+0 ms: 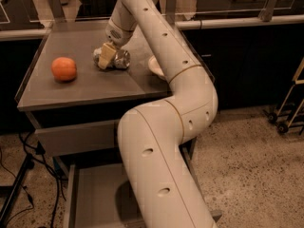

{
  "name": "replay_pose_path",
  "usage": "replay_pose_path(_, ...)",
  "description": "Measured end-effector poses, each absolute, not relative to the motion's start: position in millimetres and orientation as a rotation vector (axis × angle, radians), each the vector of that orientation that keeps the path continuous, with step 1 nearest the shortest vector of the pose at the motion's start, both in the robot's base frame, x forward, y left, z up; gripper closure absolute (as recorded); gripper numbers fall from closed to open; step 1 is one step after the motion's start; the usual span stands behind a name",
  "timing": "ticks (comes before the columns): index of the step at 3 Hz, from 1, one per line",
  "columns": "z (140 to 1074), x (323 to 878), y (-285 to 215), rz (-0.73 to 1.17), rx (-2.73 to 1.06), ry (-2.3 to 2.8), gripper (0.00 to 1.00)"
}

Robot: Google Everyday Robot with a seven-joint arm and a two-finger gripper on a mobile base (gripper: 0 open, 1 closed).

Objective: Place 7up can into middle drawer

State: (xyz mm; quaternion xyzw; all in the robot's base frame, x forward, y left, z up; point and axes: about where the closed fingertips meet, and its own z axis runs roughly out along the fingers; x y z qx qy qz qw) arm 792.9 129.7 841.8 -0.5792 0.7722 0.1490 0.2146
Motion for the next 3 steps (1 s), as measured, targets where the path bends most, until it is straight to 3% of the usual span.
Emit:
replay_pose_path(2, 841.8, 792.9, 129.7, 0.413, -1.606, 2.142, 0.89)
replay_pose_path(3, 840.7, 796.4, 133.4, 0.420, -1.593, 2.132, 1.00)
